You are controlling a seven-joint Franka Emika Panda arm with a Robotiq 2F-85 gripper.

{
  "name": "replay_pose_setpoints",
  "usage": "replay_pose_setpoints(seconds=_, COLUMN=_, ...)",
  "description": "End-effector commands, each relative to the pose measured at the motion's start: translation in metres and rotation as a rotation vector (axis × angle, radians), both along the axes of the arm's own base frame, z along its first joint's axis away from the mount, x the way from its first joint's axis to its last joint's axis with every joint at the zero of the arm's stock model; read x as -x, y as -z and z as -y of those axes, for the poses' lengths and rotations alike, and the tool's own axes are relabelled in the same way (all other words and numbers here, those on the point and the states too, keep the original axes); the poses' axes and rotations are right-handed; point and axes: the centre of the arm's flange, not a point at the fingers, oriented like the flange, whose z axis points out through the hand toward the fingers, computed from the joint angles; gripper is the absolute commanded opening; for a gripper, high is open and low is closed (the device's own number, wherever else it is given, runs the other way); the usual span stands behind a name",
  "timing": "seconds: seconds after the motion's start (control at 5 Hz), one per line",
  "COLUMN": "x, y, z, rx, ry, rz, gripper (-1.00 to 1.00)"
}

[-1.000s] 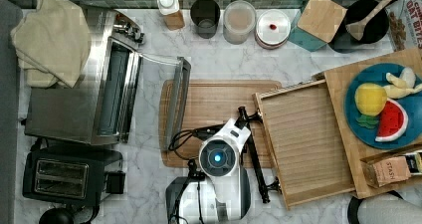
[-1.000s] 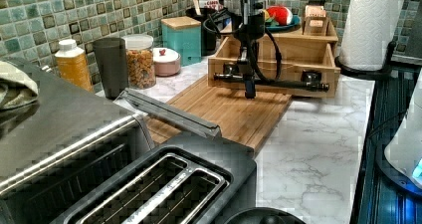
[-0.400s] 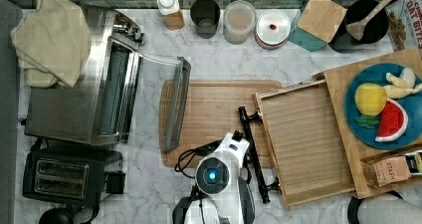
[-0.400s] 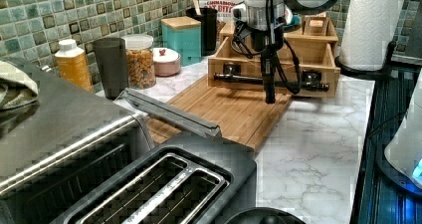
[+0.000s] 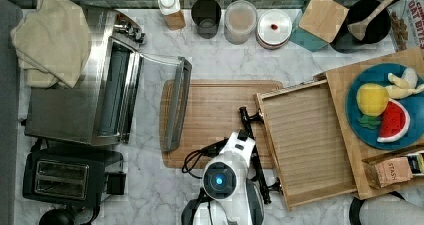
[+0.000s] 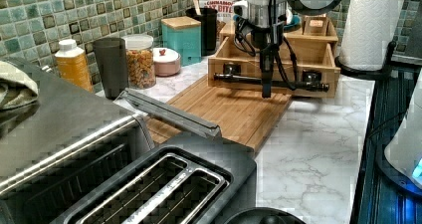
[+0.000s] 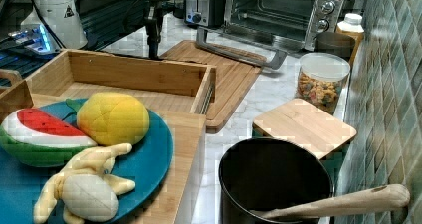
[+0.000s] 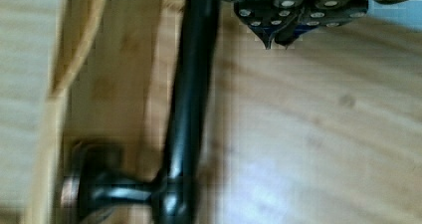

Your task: Close the drawer.

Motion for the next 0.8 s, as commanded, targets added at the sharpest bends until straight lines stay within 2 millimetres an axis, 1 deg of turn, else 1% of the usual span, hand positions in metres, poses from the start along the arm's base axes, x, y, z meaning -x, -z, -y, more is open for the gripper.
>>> replay_pose_setpoints(seconds=0.2, x=-0.003, y=-0.010, z=0.103, rx=-0.020, ry=0.071, rz=0.017, gripper=-1.00)
replay_pose_setpoints(seconds=0.4, x=-0.009, y=-0.005, z=0.127, rx=-0.011, ry=0.094, rz=0.024, gripper=-1.00)
replay_pose_setpoints(seconds=0.6, x=-0.021, y=-0.009, z=0.162, rx=0.029, ry=0.156, rz=0.002, gripper=-1.00)
replay_pose_setpoints(seconds=0.8, x=-0.037, y=-0.018, z=0.215, rx=0.039, ry=0.212, rz=-0.039, gripper=-1.00)
